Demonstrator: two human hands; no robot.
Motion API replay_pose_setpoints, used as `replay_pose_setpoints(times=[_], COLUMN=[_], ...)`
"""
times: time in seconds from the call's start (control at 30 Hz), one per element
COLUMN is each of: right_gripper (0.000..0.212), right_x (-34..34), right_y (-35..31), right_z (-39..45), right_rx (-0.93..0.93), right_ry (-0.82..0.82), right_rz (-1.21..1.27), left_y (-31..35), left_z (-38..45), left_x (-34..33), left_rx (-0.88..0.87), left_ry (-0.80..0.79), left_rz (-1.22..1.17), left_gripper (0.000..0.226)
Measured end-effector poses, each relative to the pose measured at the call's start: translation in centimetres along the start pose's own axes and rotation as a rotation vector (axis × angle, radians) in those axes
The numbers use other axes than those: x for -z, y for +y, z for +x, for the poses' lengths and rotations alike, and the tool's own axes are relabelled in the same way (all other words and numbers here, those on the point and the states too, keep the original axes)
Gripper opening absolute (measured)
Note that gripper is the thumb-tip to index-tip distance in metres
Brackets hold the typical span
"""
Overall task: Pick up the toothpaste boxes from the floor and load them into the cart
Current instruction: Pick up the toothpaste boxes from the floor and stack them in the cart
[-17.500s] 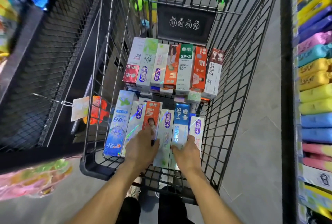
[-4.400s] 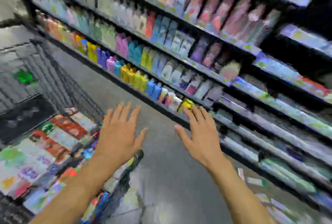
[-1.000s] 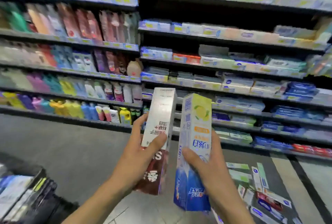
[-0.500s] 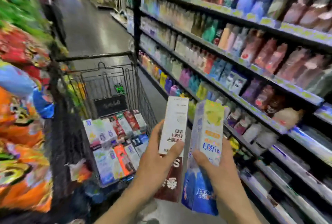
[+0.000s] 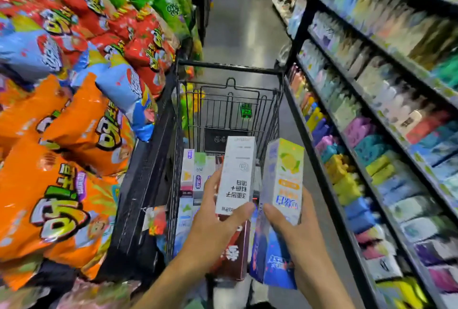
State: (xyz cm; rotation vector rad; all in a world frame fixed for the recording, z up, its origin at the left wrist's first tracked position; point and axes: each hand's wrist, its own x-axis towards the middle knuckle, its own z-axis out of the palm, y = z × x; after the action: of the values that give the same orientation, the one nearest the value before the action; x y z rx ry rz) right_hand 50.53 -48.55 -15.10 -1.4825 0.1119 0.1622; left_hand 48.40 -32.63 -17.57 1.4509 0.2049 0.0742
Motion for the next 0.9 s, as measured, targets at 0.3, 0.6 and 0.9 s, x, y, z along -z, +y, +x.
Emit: replay_pose_setpoints(times=[0.3,0.6,0.9], right_gripper=[0.062,0.066,0.074], right_x=[5.1,4.6,-2.8], right_y=[0.8,6.4,21.0], right_z=[14.6,27.2,35.3], right_rx=[-0.036,-0.129,-0.224], right_ry=[-0.240,-0.334,-0.349], right_rz=[-0.033,-0.074,-0.190], left_y=[-2.3,-7.6,-19.6], left_z=[10.0,19.6,29.8], left_x=[-6.4,-6.4,2.2], left_rx=[0.025,0.299,0.447], left_ry=[0.323,0.512,0.560], left_rz=[0.073,0.263,0.628], left_gripper=[0.089,0.063,0.038])
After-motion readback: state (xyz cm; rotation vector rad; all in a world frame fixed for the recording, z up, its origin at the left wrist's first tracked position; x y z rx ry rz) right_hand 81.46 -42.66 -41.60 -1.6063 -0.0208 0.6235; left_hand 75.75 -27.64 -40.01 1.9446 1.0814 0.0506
